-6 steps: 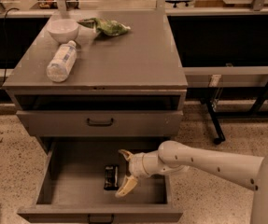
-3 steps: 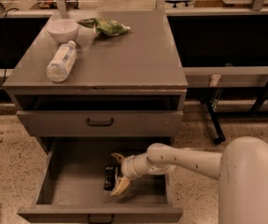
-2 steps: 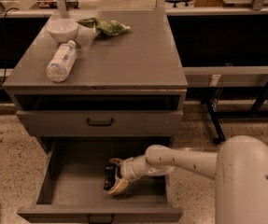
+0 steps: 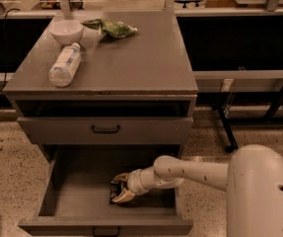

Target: Pick rxbar chocolate from middle drawer and place on counter

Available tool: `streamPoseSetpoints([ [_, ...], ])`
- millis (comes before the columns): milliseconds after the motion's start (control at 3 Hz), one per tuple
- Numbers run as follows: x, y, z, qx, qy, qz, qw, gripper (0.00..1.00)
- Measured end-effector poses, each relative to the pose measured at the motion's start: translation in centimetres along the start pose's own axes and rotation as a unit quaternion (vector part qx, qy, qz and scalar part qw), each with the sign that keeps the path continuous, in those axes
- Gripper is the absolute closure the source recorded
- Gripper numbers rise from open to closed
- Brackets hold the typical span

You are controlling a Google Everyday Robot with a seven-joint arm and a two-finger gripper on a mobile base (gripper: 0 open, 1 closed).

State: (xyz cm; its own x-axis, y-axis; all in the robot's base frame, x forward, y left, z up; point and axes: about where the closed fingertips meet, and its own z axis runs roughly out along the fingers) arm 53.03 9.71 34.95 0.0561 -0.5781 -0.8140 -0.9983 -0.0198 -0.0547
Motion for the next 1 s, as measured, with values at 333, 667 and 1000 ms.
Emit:
streamPoseSetpoints([
  [333, -0.8, 0.1, -0.7, -0.001, -0.019, -0.003, 0.9998, 0.95],
  [667, -4.8, 0.2, -4.2, -0.01, -0.061, -0.009, 0.9981, 1.0],
  [1000, -9.9, 1.1, -9.8, -0.02, -0.092, -0.018, 0.9954, 1.0],
])
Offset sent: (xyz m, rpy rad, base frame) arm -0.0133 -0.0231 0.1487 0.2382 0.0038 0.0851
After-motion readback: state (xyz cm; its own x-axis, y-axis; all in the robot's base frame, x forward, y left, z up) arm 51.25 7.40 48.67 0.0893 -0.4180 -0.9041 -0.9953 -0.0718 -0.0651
